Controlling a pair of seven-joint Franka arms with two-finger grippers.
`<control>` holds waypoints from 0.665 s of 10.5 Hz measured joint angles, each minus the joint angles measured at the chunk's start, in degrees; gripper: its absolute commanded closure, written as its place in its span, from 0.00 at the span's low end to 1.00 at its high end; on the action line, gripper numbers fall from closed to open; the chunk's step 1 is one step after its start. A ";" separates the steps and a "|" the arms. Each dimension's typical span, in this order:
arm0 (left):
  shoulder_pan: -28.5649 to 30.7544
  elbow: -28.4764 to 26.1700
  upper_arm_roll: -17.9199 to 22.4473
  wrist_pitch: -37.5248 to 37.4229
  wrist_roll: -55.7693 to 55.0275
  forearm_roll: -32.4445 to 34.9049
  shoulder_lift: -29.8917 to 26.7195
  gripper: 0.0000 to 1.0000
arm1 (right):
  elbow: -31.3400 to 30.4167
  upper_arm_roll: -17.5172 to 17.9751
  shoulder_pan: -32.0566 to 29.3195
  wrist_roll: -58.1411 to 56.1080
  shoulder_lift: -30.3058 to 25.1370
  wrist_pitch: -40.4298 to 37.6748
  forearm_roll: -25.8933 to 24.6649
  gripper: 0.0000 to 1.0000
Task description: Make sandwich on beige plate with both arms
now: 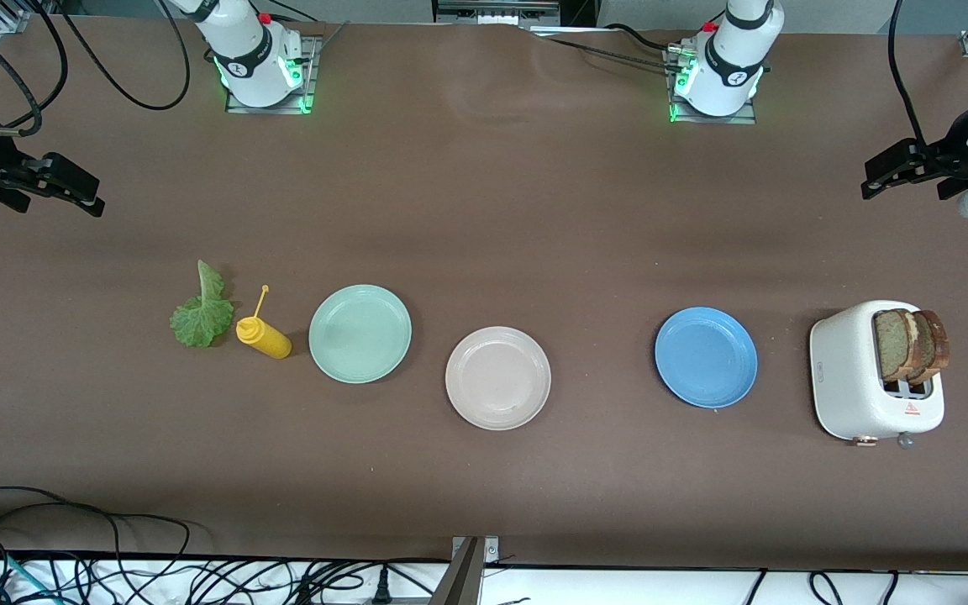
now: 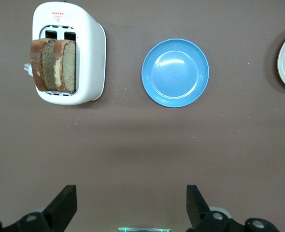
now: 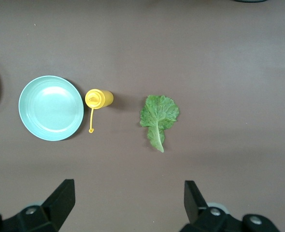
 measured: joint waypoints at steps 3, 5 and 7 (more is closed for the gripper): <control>-0.06 0.00 -0.07 0.00 0.12 0.00 0.05 0.00 | 0.05 0.00 0.00 0.05 -0.03 -0.59 0.00 0.00; -0.20 0.00 -0.14 0.00 0.18 0.00 0.07 0.00 | 0.06 0.00 0.00 0.05 -0.04 -0.63 0.00 0.00; -0.22 0.00 -0.14 0.00 0.19 0.00 0.08 0.00 | 0.06 -0.07 0.00 0.05 -0.04 -0.63 0.00 0.00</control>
